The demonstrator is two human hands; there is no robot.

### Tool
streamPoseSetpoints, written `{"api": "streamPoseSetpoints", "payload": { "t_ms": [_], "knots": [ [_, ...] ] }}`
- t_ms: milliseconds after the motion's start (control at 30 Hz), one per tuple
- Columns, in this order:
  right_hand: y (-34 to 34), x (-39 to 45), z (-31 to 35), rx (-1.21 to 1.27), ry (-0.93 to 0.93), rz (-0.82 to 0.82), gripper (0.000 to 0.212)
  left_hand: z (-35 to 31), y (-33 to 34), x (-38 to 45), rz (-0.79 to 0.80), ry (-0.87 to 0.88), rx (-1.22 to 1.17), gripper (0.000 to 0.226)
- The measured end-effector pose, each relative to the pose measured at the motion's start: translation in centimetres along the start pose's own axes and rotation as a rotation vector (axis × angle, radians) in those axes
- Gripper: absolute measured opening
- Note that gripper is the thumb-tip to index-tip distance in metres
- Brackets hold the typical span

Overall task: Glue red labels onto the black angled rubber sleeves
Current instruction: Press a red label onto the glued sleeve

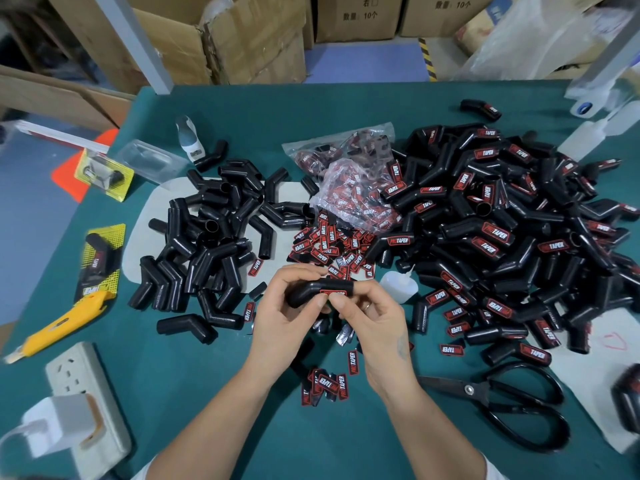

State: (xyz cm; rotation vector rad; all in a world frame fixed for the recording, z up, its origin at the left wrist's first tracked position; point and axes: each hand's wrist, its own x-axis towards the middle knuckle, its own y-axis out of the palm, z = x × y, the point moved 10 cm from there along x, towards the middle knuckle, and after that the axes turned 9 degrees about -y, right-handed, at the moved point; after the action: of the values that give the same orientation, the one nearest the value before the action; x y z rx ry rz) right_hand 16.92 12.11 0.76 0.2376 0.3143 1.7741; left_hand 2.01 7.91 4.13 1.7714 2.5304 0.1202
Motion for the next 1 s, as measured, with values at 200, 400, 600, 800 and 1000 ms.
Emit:
{"api": "streamPoseSetpoints", "payload": {
  "t_ms": [200, 400, 600, 800, 1000],
  "knots": [
    [-0.5, 0.0, -0.4, -0.042, 0.02, -0.023, 0.013, 0.6, 0.0, 0.0, 0.002, -0.029, 0.022, 0.025],
    [-0.5, 0.0, -0.9, -0.046, 0.048, -0.017, 0.024, -0.2, 0.0, -0.2, 0.01, 0.032, 0.049, 0.024],
    [-0.4, -0.1, -1.2, -0.006, 0.067, -0.01, 0.039, -1.0, 0.2, -0.3, 0.042, 0.132, 0.175, 0.019],
    [-0.4, -0.2, -1.3, -0.013, 0.081, -0.021, 0.044, -1.2, 0.0, -0.4, 0.012, 0.205, 0.296, 0.022],
    [-0.3, -0.1, -1.2, -0.058, 0.101, 0.0, 0.027, -1.3, 0.1, -0.5, 0.009, 0.233, 0.318, 0.019]
  ]
}}
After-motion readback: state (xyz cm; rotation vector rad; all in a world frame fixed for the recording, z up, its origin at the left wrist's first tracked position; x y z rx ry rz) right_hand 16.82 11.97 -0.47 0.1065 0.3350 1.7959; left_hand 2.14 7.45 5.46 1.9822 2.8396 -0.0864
